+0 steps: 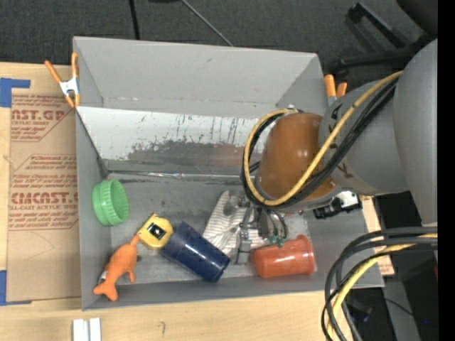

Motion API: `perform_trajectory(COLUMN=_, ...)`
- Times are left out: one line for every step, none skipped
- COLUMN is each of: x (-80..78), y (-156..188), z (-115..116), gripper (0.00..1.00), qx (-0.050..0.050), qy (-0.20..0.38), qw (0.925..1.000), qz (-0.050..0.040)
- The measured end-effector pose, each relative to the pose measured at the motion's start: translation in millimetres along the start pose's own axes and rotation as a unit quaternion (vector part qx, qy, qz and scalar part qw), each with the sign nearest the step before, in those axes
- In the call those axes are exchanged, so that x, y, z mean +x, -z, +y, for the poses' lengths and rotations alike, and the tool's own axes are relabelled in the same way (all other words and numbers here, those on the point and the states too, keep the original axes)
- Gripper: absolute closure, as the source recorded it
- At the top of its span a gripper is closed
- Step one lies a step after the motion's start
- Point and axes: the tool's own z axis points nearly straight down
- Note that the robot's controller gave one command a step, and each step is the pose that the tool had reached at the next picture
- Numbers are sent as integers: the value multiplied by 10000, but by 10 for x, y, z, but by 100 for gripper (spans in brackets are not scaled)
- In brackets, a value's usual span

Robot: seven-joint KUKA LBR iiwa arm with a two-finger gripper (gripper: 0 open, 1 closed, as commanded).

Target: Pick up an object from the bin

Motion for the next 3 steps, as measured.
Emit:
perform_trajectory(x=5, y=-4, z=0, gripper=0, qx=1, qy=1, qw=10000, qz=8)
perform_trajectory(x=2, y=-414, z=-65, gripper=100, qx=-4, qy=-278, qw=9996, qz=11)
perform_trajectory(x=2, y=-414, z=-65, gripper=100, qx=-4, qy=-279, qw=9996, qz=11)
